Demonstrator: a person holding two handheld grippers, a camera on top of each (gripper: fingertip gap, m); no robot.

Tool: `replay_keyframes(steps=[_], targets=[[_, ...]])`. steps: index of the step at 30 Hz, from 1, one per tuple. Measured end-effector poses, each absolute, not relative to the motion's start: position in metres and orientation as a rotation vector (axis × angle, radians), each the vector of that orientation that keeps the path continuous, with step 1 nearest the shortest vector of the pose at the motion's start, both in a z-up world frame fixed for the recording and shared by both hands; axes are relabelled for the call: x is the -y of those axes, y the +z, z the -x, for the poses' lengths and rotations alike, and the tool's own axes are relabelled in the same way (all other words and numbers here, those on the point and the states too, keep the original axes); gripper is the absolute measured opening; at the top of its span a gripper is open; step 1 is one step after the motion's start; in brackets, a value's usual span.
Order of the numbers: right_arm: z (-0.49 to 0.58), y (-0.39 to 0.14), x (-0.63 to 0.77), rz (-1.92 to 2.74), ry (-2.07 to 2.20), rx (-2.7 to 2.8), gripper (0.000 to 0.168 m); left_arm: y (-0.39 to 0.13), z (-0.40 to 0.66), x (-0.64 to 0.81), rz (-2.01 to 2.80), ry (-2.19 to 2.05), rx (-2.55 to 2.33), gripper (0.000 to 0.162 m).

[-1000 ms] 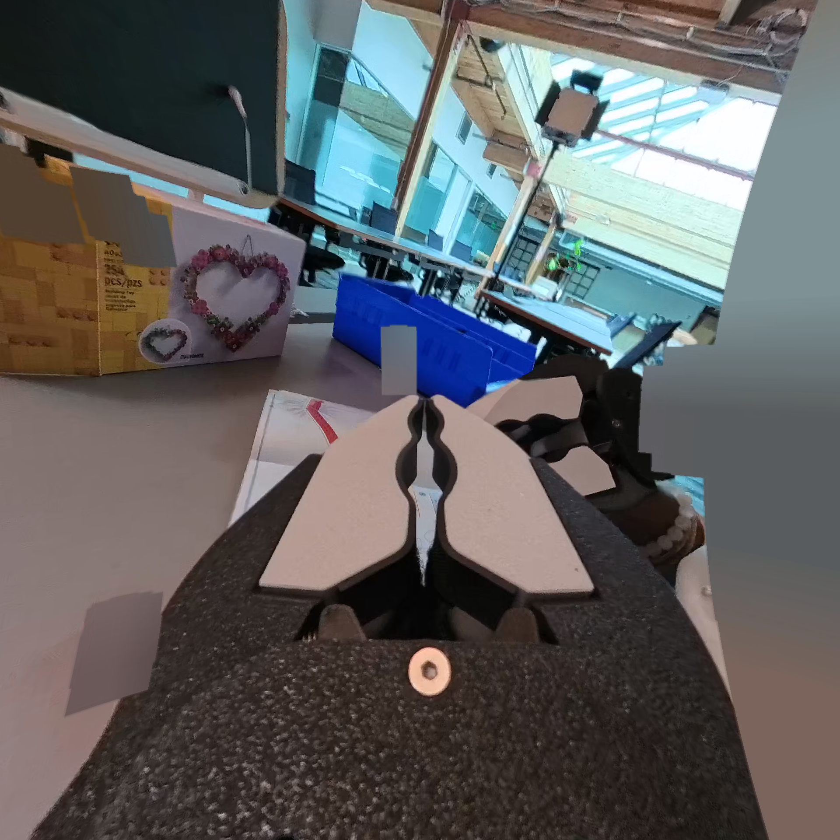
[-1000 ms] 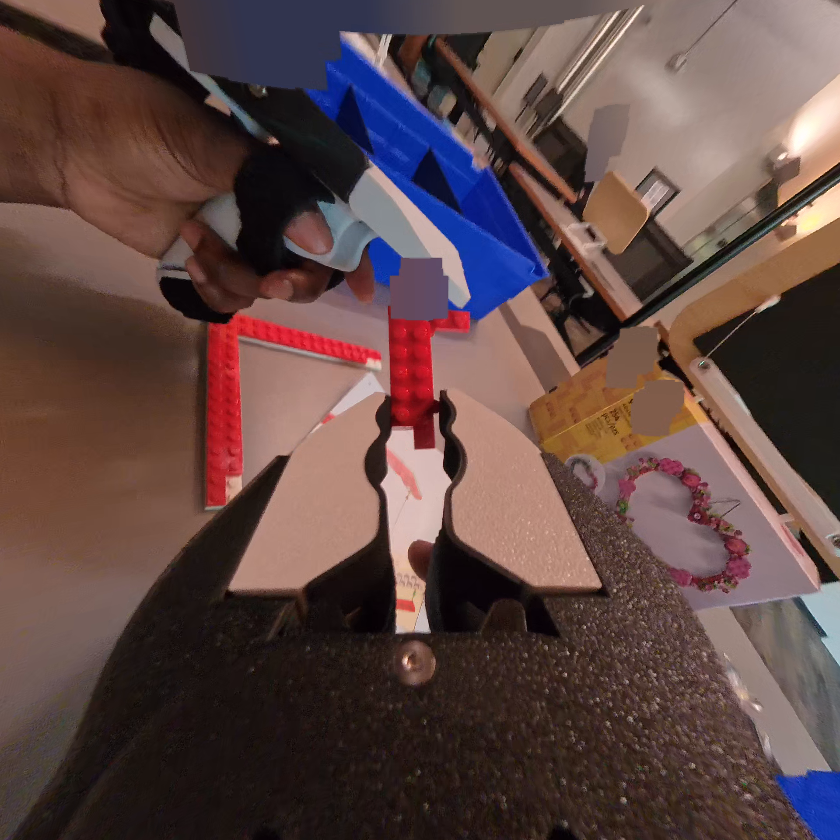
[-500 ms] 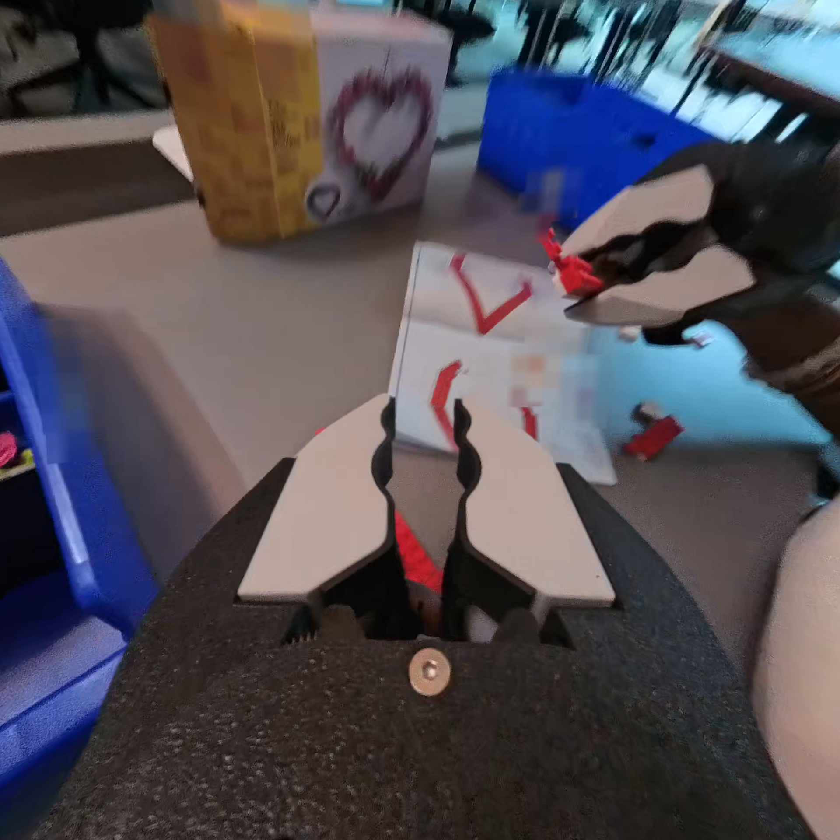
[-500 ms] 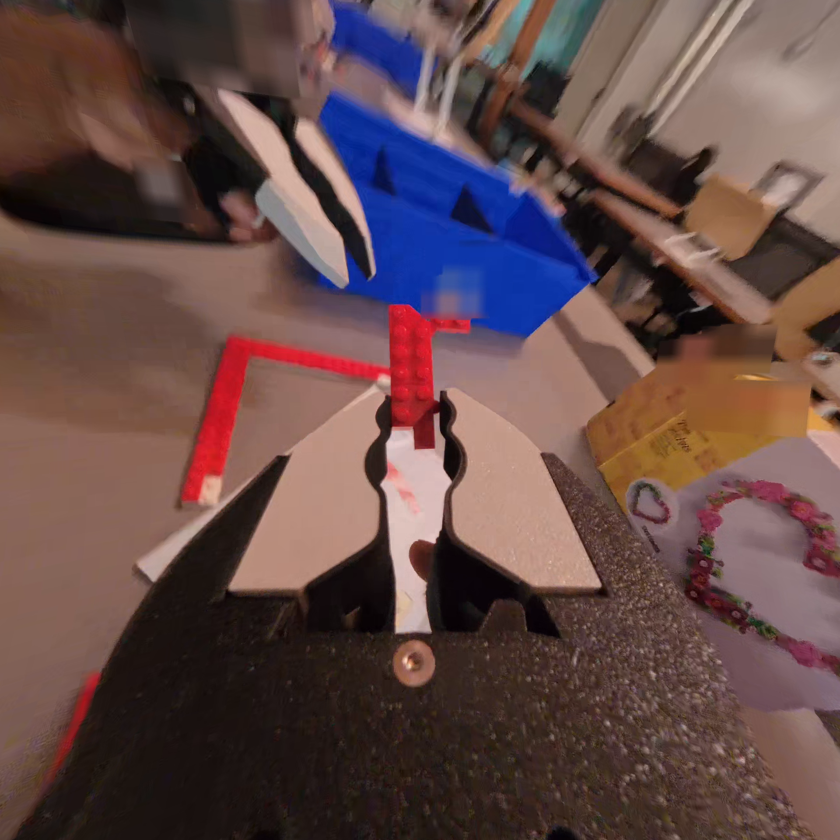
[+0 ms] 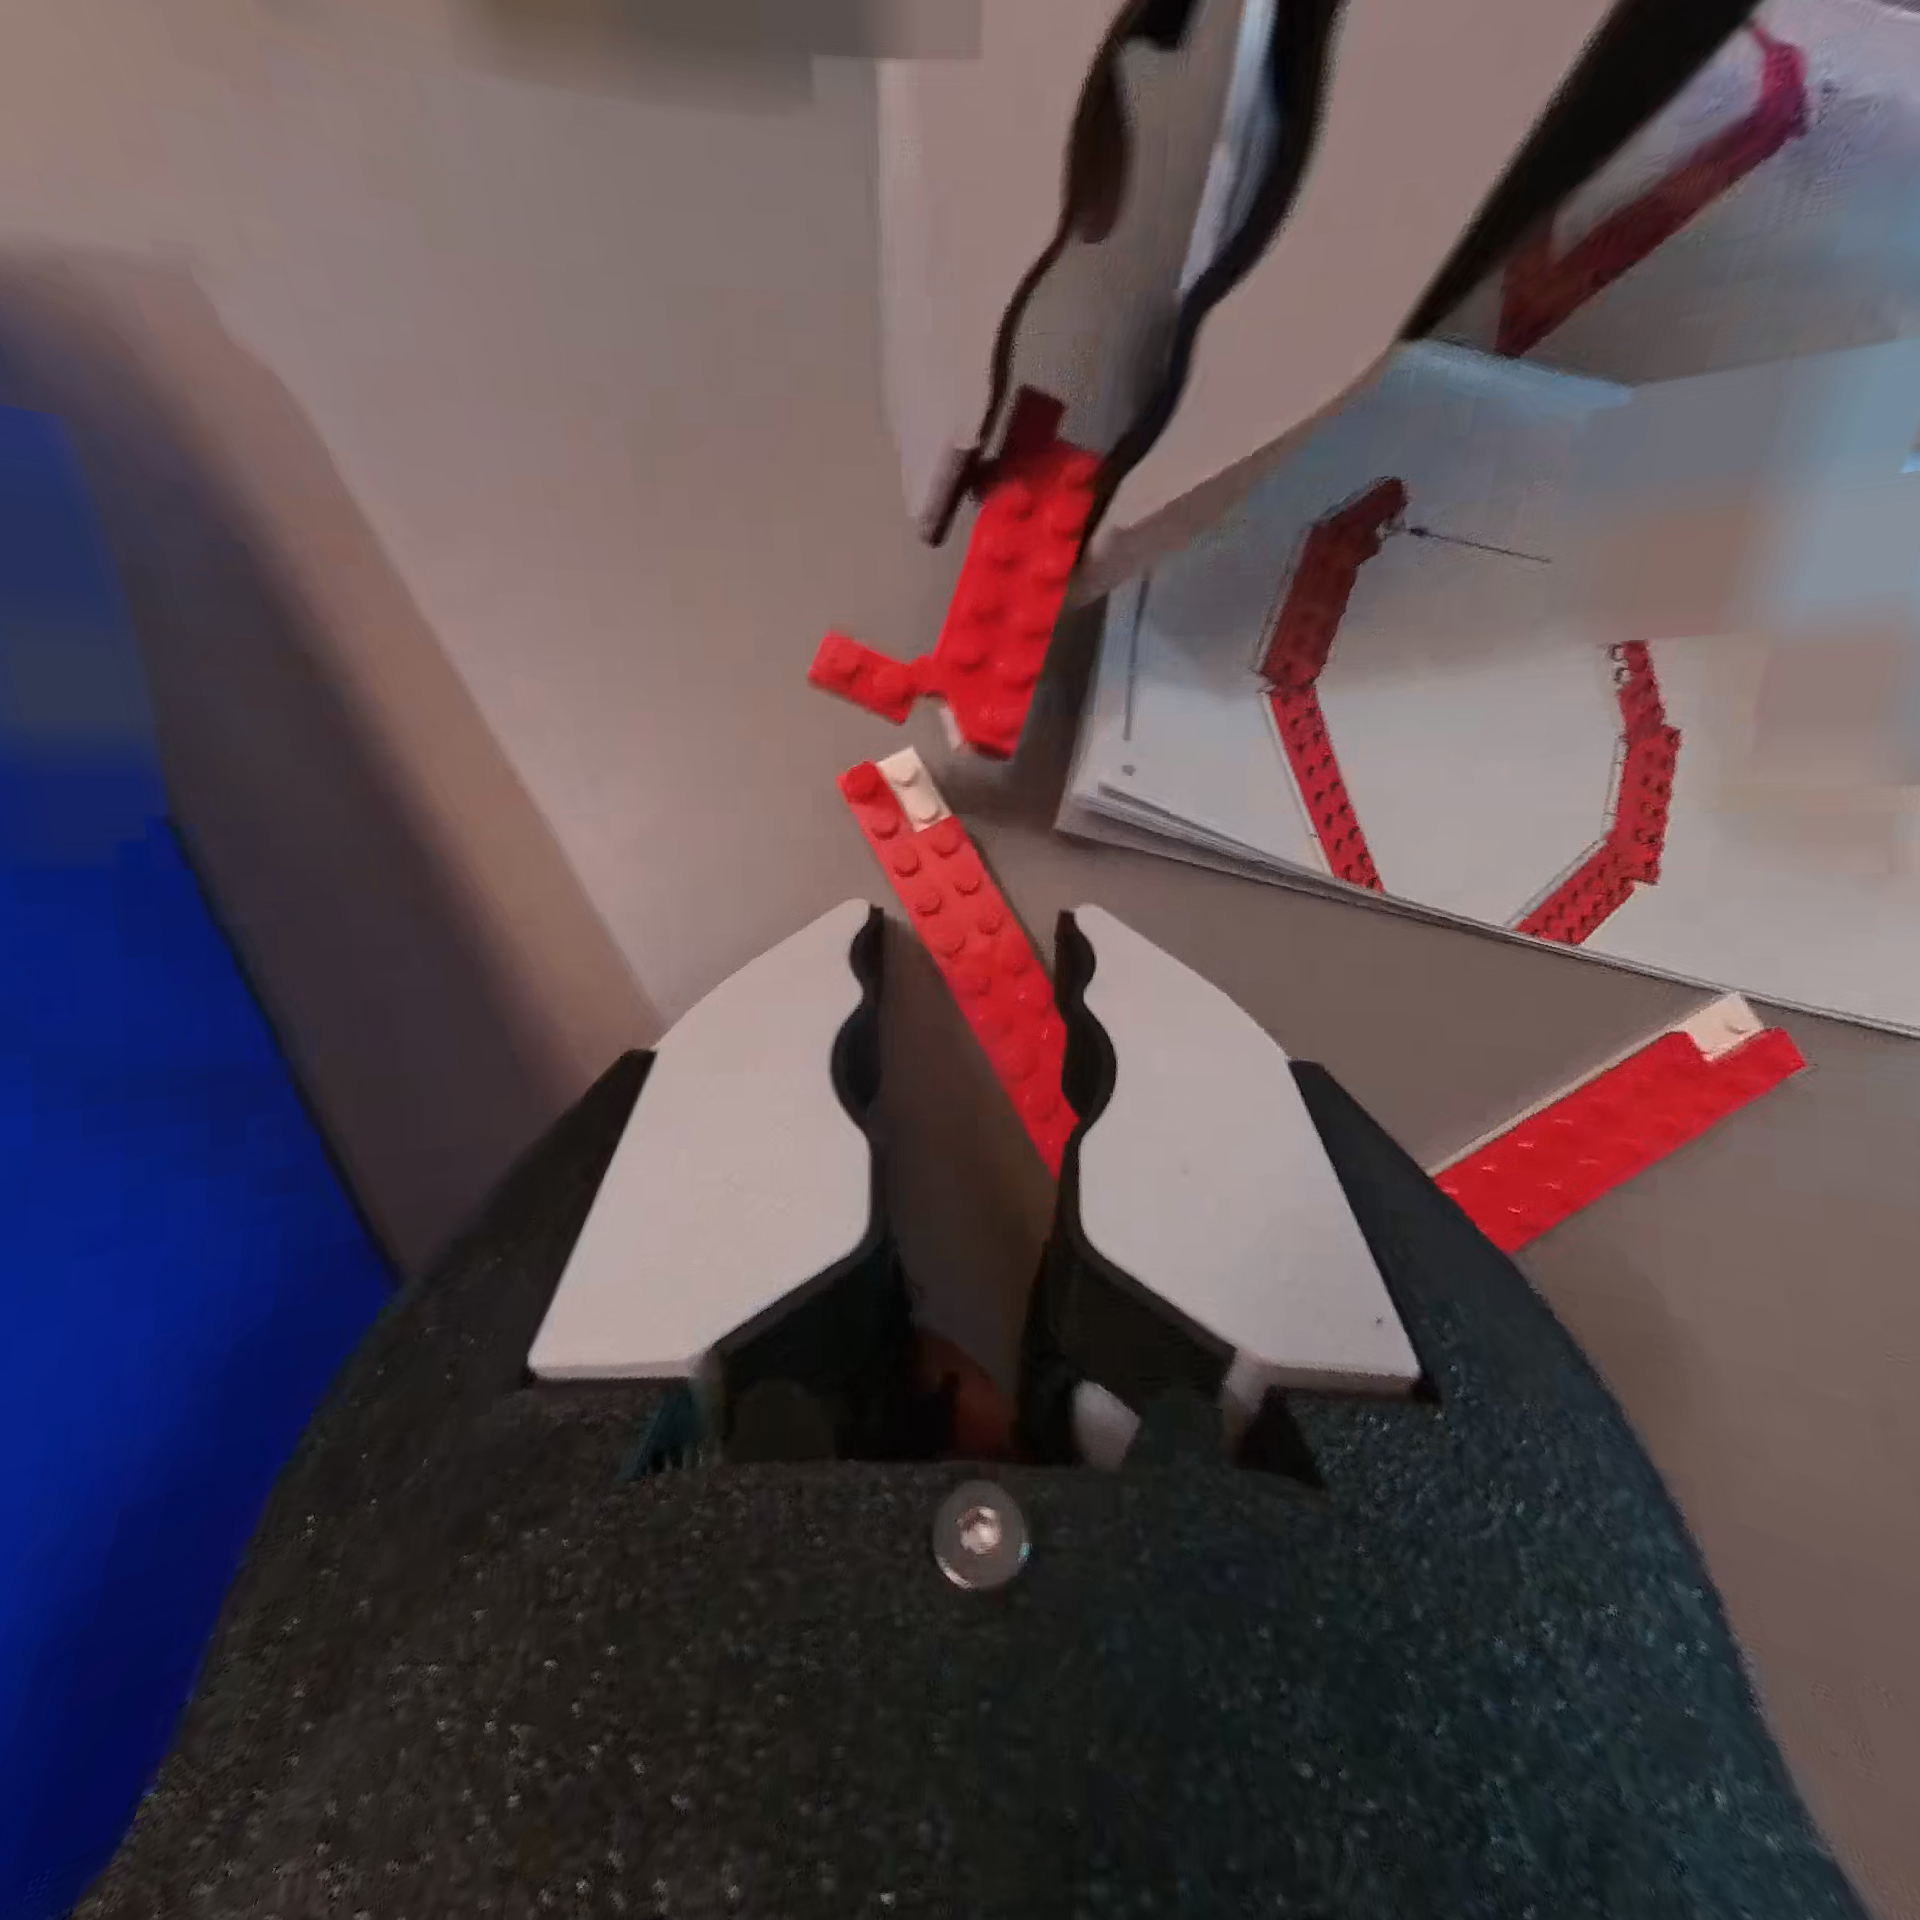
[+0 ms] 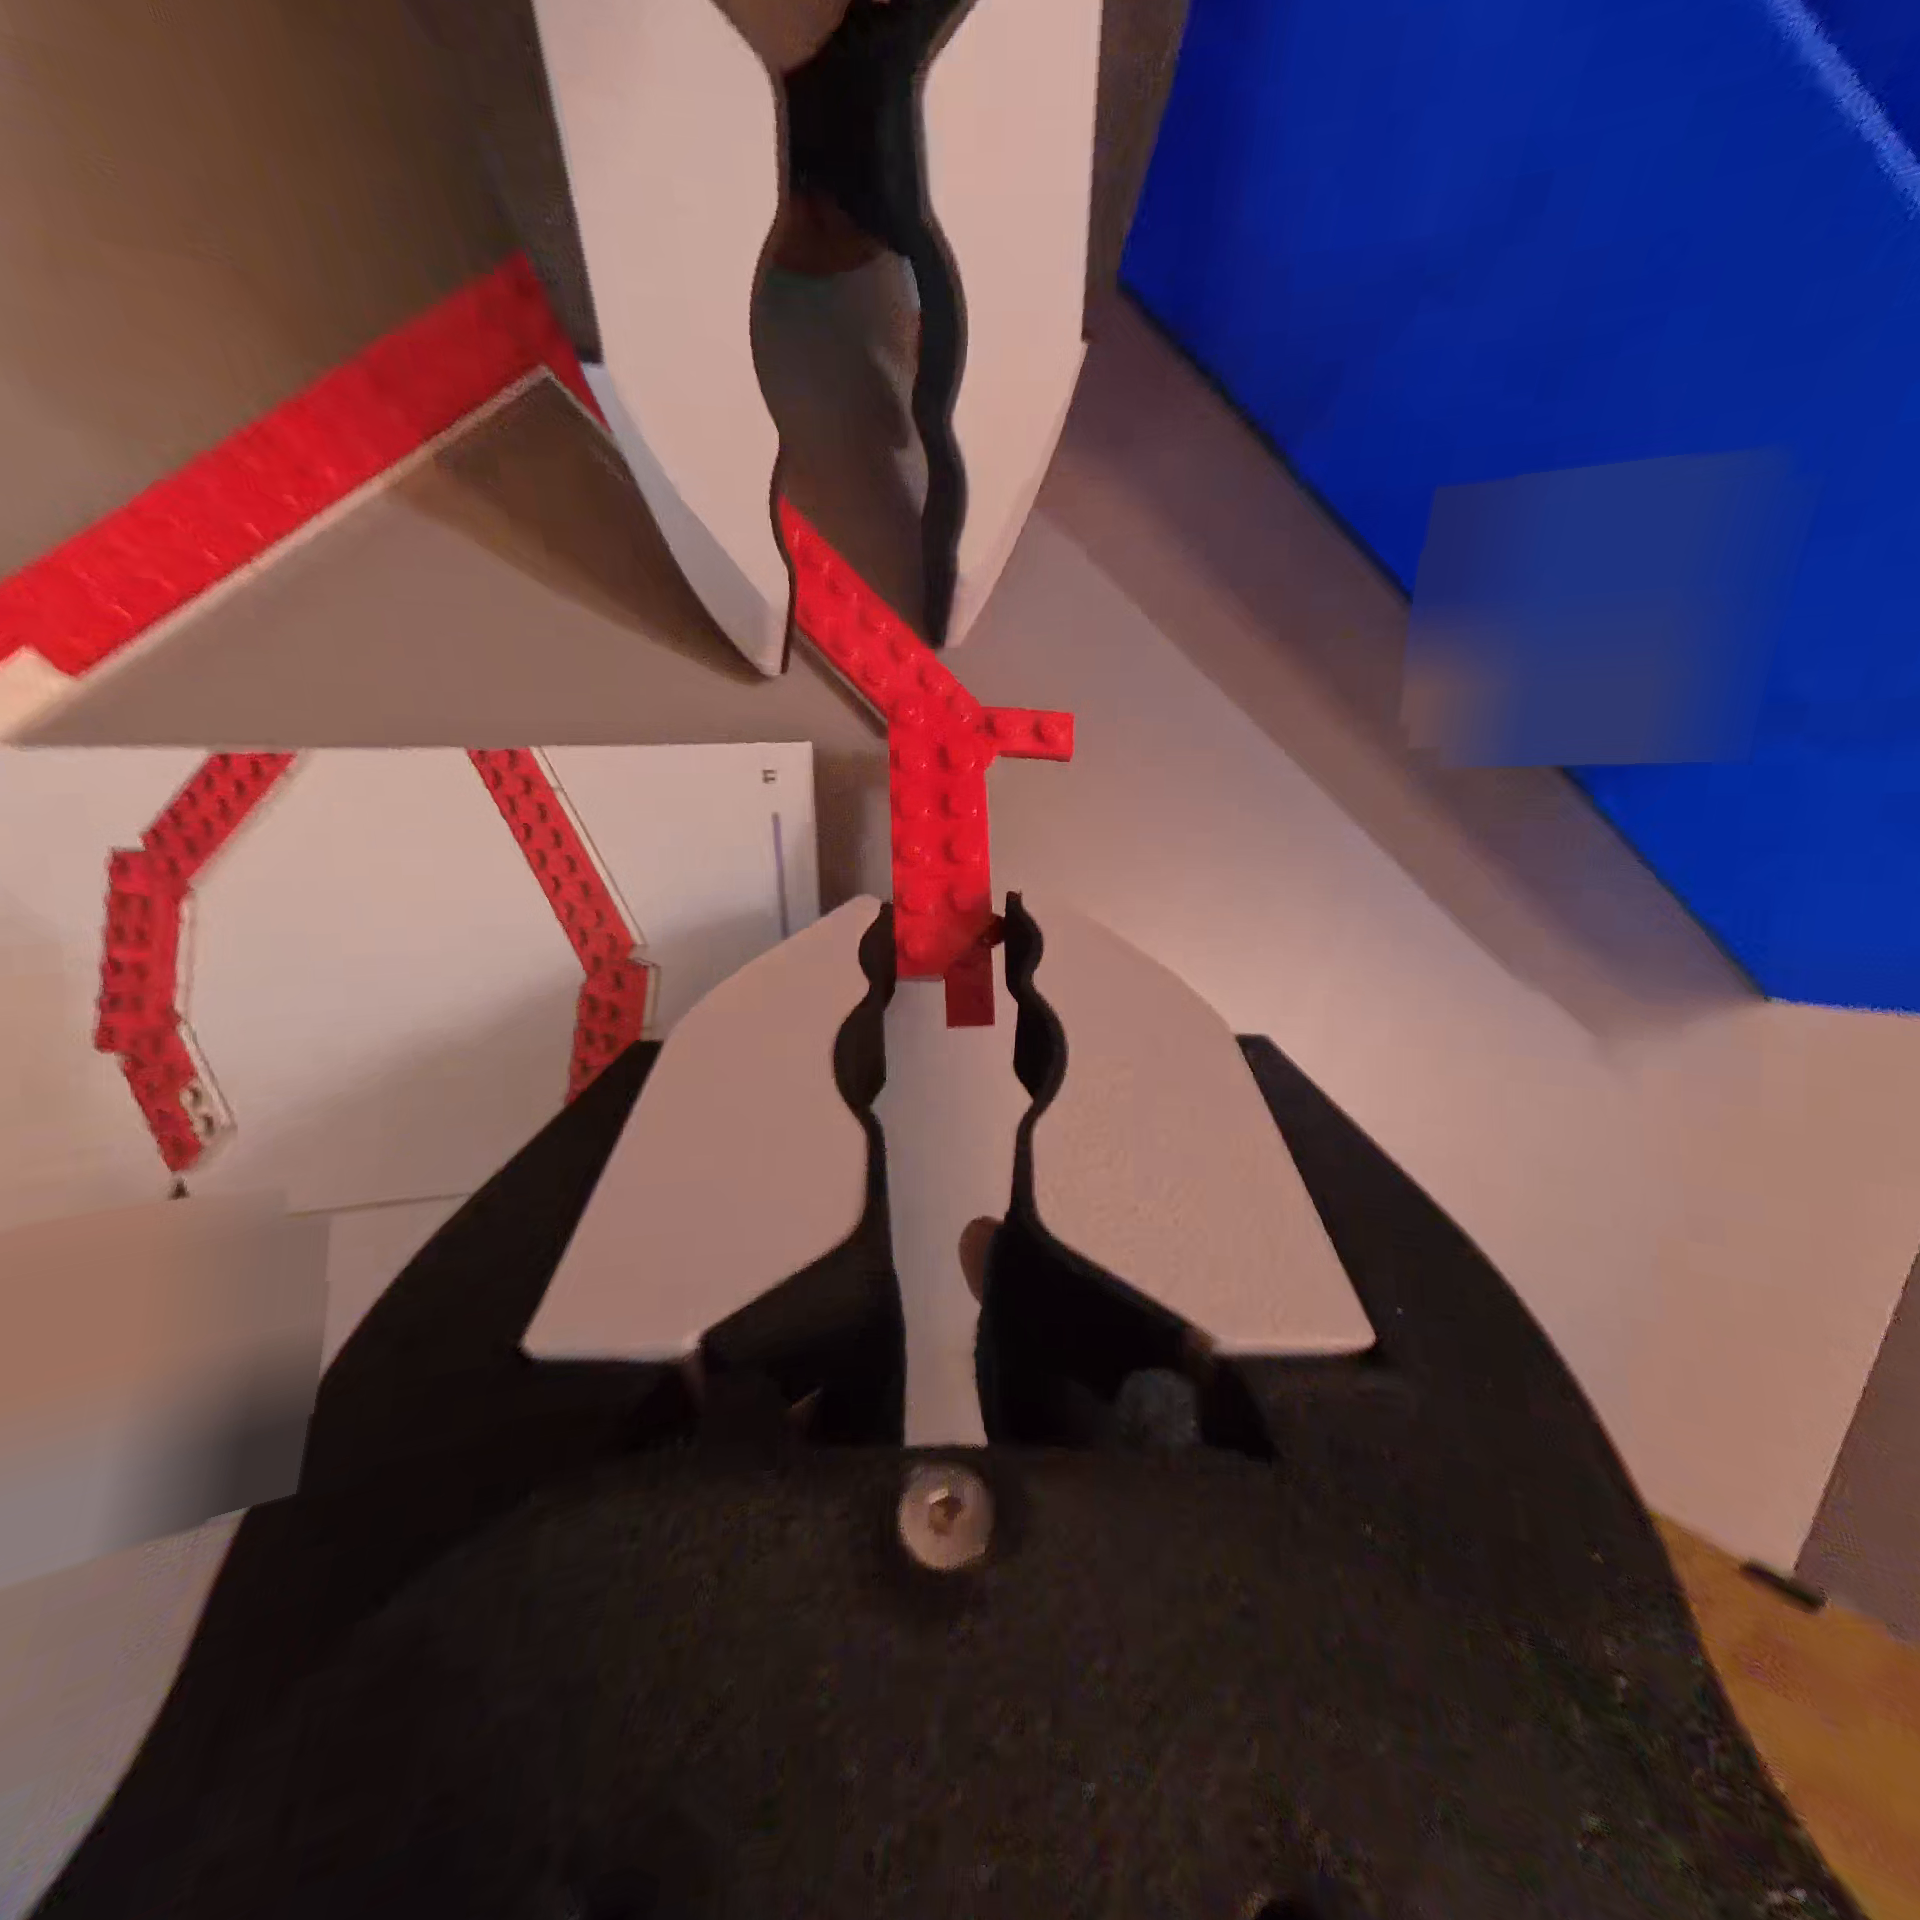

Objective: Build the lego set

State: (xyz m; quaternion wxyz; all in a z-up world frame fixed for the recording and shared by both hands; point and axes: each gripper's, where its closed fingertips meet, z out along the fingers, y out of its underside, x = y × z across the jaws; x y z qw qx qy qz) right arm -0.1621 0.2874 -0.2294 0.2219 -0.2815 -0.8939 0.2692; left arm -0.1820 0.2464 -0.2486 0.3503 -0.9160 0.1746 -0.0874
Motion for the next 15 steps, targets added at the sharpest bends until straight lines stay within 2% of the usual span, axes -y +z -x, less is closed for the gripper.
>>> replay_keyframes(steps=[1, 7, 15], targets=[[0.164, -0.231, -0.288, 0.741, 0.743, 2.497, 0.02, -0.248, 0.18, -0.247, 2.37, -0.258, -0.462, 0.028], [0.157, -0.233, -0.29, 0.631, 0.841, 2.554, 0.02, -0.248, 0.167, -0.25, 2.329, -0.436, -0.542, 0.021], [0.15, -0.242, -0.291, 0.636, 0.883, 2.59, 0.02, -0.248, 0.164, -0.25, 2.274, -0.467, -0.631, 0.021]])
